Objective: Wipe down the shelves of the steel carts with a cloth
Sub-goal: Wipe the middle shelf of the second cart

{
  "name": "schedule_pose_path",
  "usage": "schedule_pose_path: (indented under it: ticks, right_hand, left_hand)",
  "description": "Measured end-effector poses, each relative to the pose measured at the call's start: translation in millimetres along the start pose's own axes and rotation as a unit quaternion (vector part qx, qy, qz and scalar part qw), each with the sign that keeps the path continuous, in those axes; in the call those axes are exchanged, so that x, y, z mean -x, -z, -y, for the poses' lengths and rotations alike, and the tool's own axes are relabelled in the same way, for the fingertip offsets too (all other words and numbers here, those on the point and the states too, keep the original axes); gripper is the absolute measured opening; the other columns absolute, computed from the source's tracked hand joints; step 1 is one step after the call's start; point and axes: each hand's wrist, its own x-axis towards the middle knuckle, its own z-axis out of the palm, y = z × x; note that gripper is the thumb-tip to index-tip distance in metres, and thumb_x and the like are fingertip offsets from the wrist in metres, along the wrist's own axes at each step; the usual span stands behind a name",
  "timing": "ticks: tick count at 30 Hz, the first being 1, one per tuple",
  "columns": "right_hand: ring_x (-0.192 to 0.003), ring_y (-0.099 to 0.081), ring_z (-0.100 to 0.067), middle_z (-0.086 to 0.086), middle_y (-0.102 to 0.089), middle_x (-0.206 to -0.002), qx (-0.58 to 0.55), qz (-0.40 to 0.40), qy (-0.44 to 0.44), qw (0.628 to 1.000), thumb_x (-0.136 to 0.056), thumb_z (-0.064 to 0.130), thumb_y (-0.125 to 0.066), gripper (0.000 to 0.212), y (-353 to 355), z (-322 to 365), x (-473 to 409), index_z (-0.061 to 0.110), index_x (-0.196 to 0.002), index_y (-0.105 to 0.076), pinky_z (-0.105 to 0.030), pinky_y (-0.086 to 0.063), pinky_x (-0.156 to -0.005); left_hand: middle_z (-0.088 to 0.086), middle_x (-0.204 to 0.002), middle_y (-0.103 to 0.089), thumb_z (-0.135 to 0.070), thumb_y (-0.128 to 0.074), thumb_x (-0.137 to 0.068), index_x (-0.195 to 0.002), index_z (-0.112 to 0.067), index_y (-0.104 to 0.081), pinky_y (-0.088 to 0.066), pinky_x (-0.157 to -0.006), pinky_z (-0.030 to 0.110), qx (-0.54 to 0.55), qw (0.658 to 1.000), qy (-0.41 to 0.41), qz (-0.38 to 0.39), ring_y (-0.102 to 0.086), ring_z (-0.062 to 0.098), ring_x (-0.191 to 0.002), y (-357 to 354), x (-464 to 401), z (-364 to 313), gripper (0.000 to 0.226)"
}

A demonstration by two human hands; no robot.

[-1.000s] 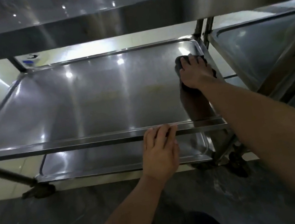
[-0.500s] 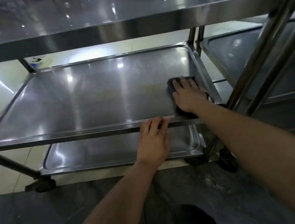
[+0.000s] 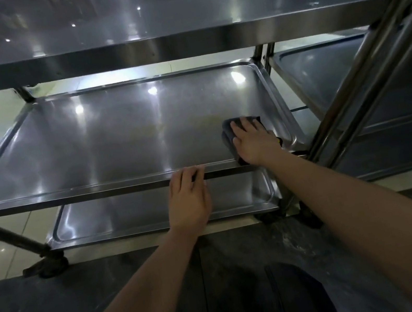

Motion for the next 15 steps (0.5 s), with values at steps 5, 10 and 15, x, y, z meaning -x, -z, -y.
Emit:
schedule_pose_path:
  ticks: [5, 10, 15]
  right_hand:
    - [-0.154, -0.003, -0.032, 0.000, 0.001, -0.169, -0.013, -0.007, -0.035, 0.999, -0.107, 0.041, -0.019, 0.056, 4.9, -9.0, -51.0, 0.029, -0.160, -0.009, -0.056, -0.017, -0.120]
    - [-0.154, -0.001, -0.030, 0.002, 0.003, -0.169, -0.022, -0.008, -0.090, 0.996, -0.107, 0.041, -0.020, 0.056, 18.8, -2.3, -104.3, 0.030, -0.160, -0.008, -0.052, -0.014, -0.122]
    - [-0.153, -0.005, -0.031, 0.001, -0.002, -0.169, -0.025, -0.015, -0.049, 0.998, -0.105, 0.039, -0.022, 0.056, 18.8, 28.2, -125.9, 0.028, -0.160, -0.013, -0.056, -0.015, -0.119]
  left_hand:
    - [0.012, -0.138, -0.054, -0.020, -0.052, -0.102, -0.141, -0.005, -0.057, -0.039, -0.113, 0.043, 0.015, 0.997, -0.031, -0.065, -0.045, 0.031, -0.130, -15.8, -2.0, 0.1, 0.042]
    - [0.015, -0.137, -0.057, -0.017, -0.051, -0.100, -0.141, -0.002, -0.057, -0.041, -0.111, 0.051, 0.012, 0.994, -0.047, -0.093, -0.045, 0.034, -0.130, -26.0, -1.7, 5.3, 0.044]
    - [0.016, -0.138, -0.057, -0.017, -0.050, -0.102, -0.141, 0.000, -0.056, -0.041, -0.112, 0.049, 0.009, 0.994, -0.055, -0.093, -0.044, 0.037, -0.129, -26.4, -1.7, 7.8, 0.044]
